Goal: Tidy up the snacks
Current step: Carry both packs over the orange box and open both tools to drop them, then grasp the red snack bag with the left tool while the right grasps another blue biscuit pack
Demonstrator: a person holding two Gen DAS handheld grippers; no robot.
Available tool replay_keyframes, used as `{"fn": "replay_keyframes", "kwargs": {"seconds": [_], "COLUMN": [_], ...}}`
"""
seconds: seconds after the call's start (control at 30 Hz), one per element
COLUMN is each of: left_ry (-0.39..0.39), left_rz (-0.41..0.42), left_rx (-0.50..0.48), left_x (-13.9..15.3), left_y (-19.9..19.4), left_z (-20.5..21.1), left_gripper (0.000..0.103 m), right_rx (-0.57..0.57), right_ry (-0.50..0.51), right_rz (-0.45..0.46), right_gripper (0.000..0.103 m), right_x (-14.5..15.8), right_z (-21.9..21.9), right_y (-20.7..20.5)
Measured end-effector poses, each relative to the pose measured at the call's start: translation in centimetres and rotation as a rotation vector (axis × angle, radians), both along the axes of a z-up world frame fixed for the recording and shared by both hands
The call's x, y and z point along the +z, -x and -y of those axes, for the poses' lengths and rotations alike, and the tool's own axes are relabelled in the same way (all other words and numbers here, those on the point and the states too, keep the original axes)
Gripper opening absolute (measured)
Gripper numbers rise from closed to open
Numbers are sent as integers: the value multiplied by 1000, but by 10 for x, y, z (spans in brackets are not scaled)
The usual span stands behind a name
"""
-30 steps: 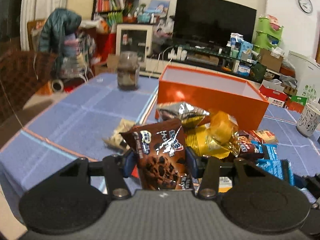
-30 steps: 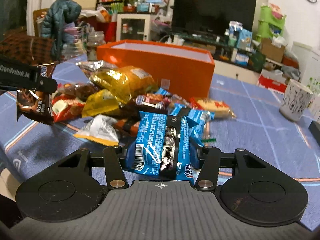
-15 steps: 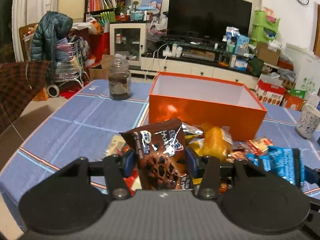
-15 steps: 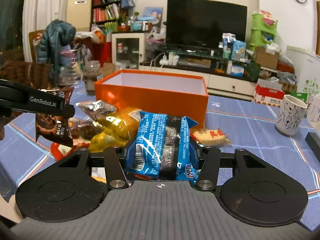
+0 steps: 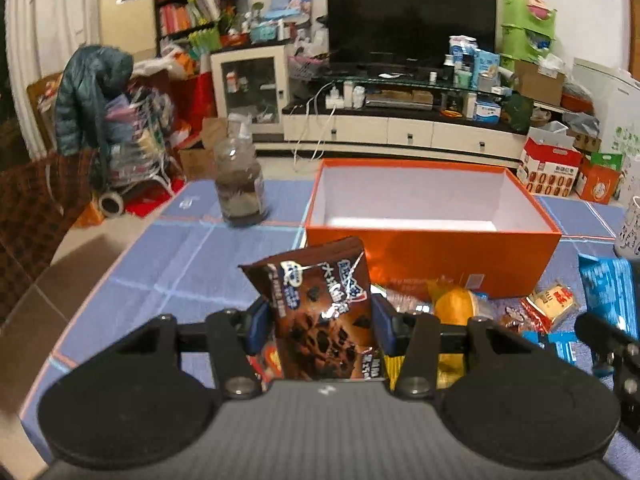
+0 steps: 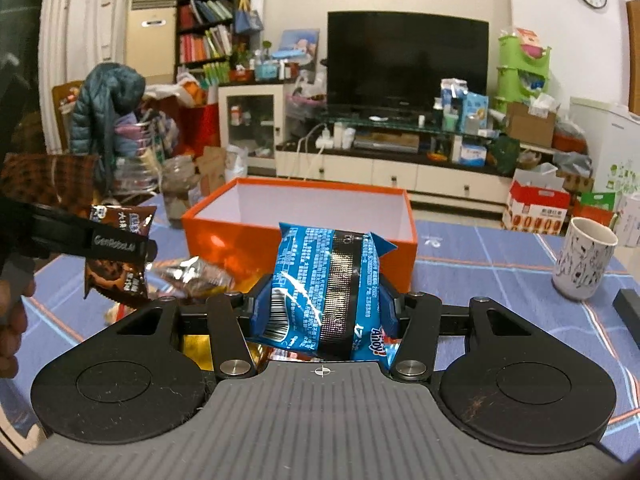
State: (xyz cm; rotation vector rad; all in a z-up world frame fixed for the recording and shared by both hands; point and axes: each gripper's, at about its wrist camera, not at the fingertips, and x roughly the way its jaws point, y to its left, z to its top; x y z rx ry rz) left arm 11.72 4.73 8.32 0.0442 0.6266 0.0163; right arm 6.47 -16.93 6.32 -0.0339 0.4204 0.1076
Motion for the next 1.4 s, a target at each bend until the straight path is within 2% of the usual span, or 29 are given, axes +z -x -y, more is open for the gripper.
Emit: {"fn": "replay_keyframes", "kwargs": {"seconds": [0.2, 0.47, 0.6, 0.7, 0.73, 0.77, 0.8, 0.87, 0.93, 1.0, 1.1, 1.23, 1.33, 1.4], "left_ry": [45, 72, 61, 122, 144, 157, 166, 185, 217, 216, 179, 154, 144, 80], "left_rz": [-16, -22, -82, -176, -182, -161, -127, -76, -12, 35, 65, 41, 14, 28], "left_rx": [-22, -32, -45, -99, -102, -99, -96, -104, -103, -77, -11, 24, -49, -122], "left_x": [10, 31, 18, -1, -3, -1, 3, 12, 22, 26, 17, -2, -16, -26], "left_y": [-35, -123, -174, -201, -202, -198, -190, -168, -135, -106, -54, -11, -1, 2], "left_z": [3, 20, 33, 30, 26, 20, 14, -2, -26, -42, -69, -89, -90, -89], "left_gripper": [49, 49, 49, 61, 74, 84, 86, 87, 90, 91, 91, 92, 92, 92], "right_rx": [-6, 6, 1, -4, -16, -21, -17, -15, -18, -25, -75, -158, -196, -206], "right_ry": [-5, -57, -19, -24, -40, -56, -83, -139, -175, -187, -174, -174, -135, -103], "right_rz": [-8, -139, -232, -322, -314, -294, -263, -204, -167, -157, -210, -296, -365, -355], "right_gripper": [40, 39, 39, 42, 44, 53, 67, 80, 87, 96, 96, 96, 96, 96], "right_x": [14, 38, 29, 21, 23, 26, 32, 40, 43, 37, 13, -16, -32, -38], "right_z": [11, 24, 15, 15, 19, 22, 28, 41, 56, 69, 82, 87, 82, 79], "right_y": [-44, -175, -234, -264, -265, -262, -254, -228, -194, -154, -101, -52, -33, -23]}}
